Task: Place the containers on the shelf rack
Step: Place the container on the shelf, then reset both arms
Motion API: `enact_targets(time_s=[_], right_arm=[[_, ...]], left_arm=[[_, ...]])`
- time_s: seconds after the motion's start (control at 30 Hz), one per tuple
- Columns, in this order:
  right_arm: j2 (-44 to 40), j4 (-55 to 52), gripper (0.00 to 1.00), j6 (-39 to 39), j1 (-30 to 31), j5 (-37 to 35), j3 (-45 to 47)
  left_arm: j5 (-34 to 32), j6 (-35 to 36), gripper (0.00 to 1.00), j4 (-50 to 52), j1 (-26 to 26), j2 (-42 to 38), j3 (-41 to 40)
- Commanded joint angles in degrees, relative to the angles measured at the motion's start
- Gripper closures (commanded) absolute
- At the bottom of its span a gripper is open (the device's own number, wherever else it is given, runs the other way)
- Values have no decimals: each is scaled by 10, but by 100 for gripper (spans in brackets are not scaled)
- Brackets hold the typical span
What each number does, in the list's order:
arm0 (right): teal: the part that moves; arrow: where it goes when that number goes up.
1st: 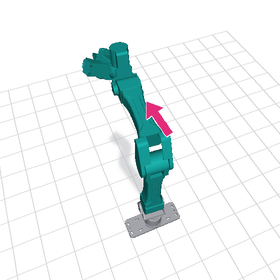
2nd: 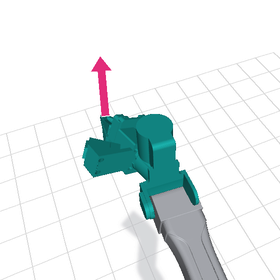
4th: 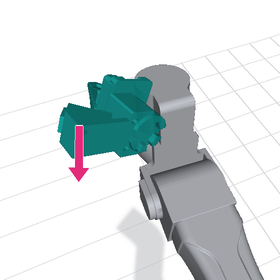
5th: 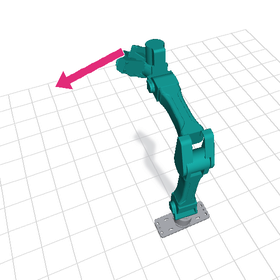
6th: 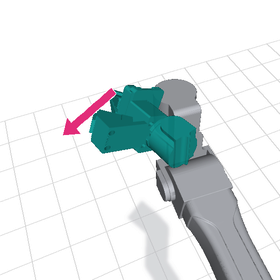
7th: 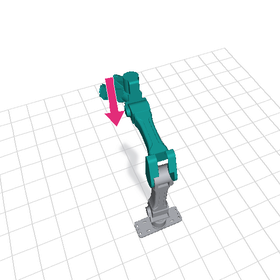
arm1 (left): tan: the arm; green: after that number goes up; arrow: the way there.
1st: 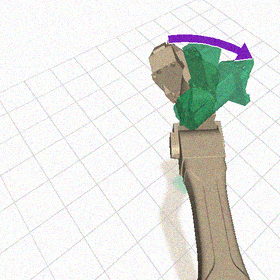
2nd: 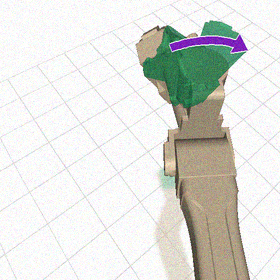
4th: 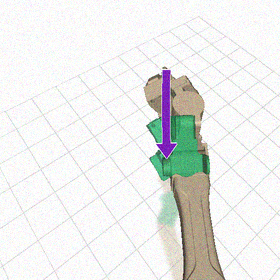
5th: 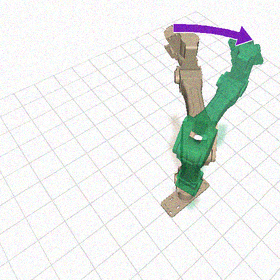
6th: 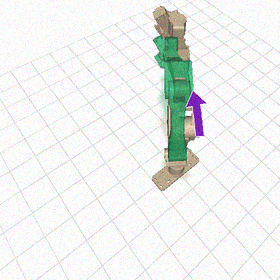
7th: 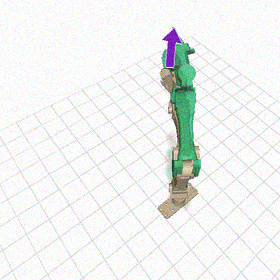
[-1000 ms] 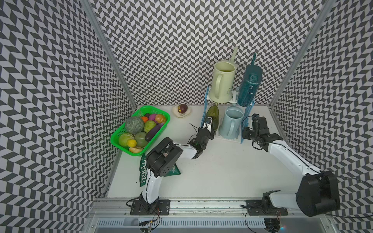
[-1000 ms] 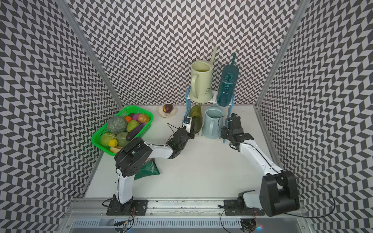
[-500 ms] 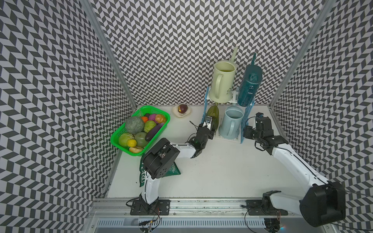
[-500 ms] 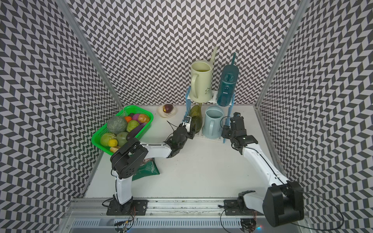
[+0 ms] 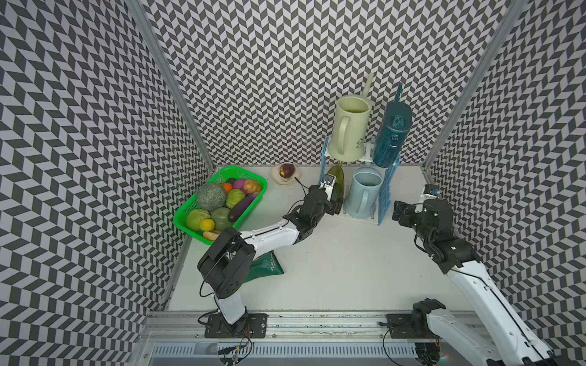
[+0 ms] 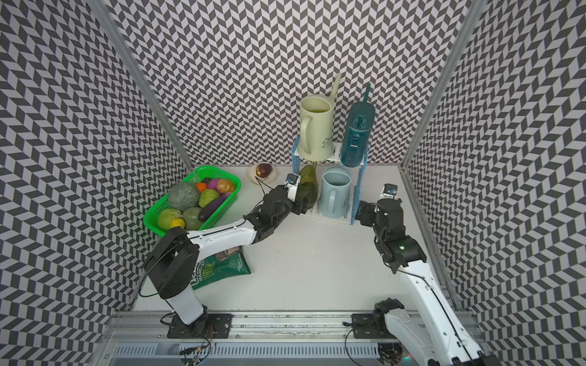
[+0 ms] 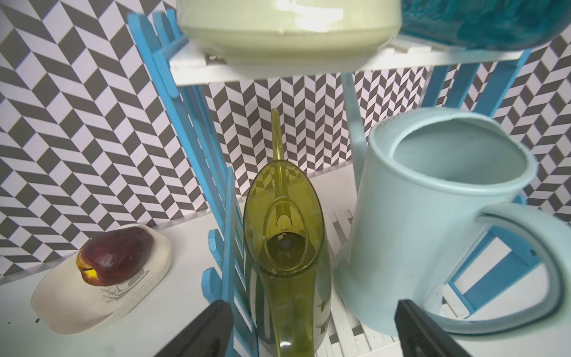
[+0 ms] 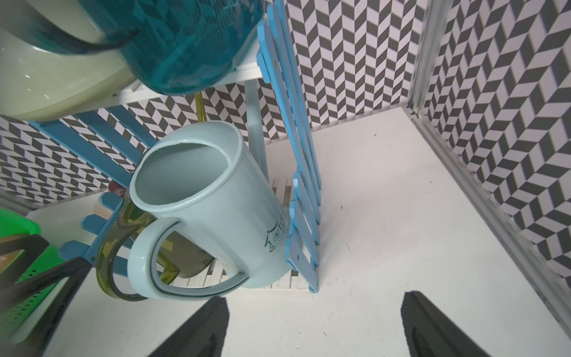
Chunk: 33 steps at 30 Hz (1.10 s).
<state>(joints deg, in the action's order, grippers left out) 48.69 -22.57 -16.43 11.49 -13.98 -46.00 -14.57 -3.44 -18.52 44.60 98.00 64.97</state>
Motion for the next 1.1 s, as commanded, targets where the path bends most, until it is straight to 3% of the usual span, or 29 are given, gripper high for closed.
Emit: enact_targets(time_s=[0.0, 0.13, 0.3, 0.5, 0.63, 0.8, 1.07], right_arm=[[-33, 43, 5, 17, 3, -37, 18], [-58, 71, 0, 27, 2, -49, 44], [-76, 125, 0, 29, -3, -56, 92], [-103, 297, 0, 59, -50, -29, 219], [-110, 434, 0, 77, -91, -17, 307], [-86, 583, 0, 89, -134, 2, 400], [4, 737, 0, 105, -142, 30, 439]], left_arm=[[49, 18, 5, 77, 3, -49, 22], [80, 47, 2, 124, 0, -106, 10], [90, 92, 0, 124, -34, -201, -72], [139, 97, 0, 89, -195, -266, -172], [156, 113, 0, 0, -297, -295, -259], [167, 116, 0, -146, -387, -295, -371], [147, 61, 0, -364, -441, -195, -468]])
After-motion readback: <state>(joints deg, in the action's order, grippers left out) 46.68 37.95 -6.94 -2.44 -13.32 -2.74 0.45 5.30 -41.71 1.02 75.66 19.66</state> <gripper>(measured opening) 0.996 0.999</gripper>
